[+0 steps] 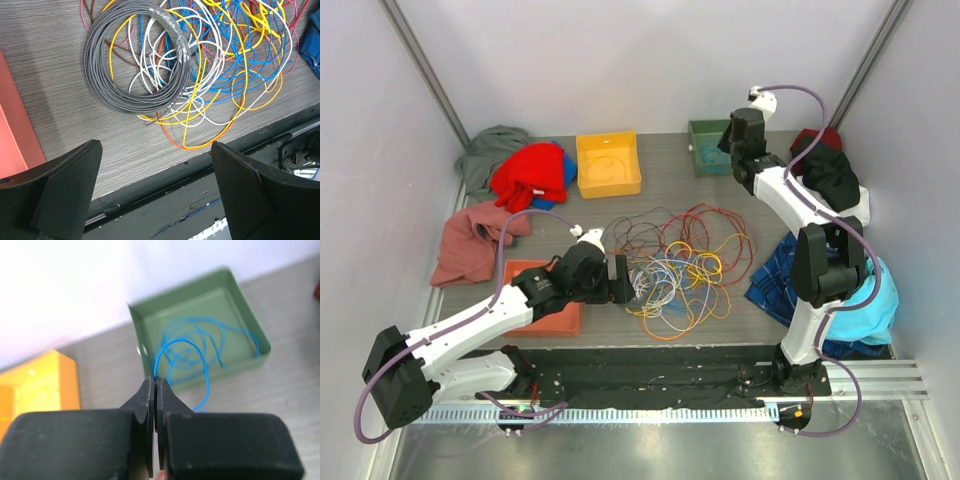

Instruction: Untangle the cables

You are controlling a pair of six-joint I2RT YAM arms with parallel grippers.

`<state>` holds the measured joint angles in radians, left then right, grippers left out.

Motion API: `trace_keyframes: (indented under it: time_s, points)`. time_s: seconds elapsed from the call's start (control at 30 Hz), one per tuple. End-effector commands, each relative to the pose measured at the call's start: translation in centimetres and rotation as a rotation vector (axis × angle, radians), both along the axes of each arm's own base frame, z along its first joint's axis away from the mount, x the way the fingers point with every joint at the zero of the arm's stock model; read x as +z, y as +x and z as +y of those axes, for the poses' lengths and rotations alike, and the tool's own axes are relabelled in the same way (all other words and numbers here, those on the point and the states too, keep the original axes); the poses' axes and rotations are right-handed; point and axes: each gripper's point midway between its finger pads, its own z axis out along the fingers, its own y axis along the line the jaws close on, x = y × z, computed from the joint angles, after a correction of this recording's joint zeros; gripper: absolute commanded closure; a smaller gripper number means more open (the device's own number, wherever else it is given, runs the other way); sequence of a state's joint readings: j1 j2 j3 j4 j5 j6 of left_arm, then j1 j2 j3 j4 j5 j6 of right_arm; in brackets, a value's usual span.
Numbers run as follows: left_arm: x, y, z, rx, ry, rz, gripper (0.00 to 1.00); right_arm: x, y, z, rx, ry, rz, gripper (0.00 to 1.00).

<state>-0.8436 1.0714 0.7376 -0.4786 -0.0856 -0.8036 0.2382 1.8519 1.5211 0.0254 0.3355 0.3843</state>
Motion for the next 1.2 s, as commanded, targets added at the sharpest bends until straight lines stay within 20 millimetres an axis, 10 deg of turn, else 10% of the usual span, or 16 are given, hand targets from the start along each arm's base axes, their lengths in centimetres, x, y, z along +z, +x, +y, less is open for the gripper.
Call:
trace_keyframes:
  time_s: [0.0,0.1,0.23,0.7,0.83,1.17]
  points:
    - [0.7,0.6,-0.5,-0.005,-0.022,-0.028,0.04,7.1,1.7,-2.0,-0.036,0.032,-0.148,0.99]
    - [0.6,0.7,-0.3,0.0,-0.013,-0.033,0.04,12.1,3.7,-2.5,-0.044,0.055,-0.244,0.99]
    - [0.8,1.0,-0.1,0.006,0.007,-0.045,0.04,12.4,6.5,-2.8,-0.041,0.05,-0.224,0.99]
    - [-0.1,1.7,-0.2,-0.01,0.082,-0.035,0.04,-1.8,10.4,-1.7,-0.023,0.058,-0.003,0.99]
    - [-0.3,2.0,-0.4,-0.015,0.096,-0.03,0.04,-3.9,10.5,-1.6,-0.023,0.059,0.033,0.64]
    - [0.2,1.6,-0.6,-0.006,0.038,-0.04,0.04,3.1,4.7,1.3,0.006,0.058,-0.056,0.36]
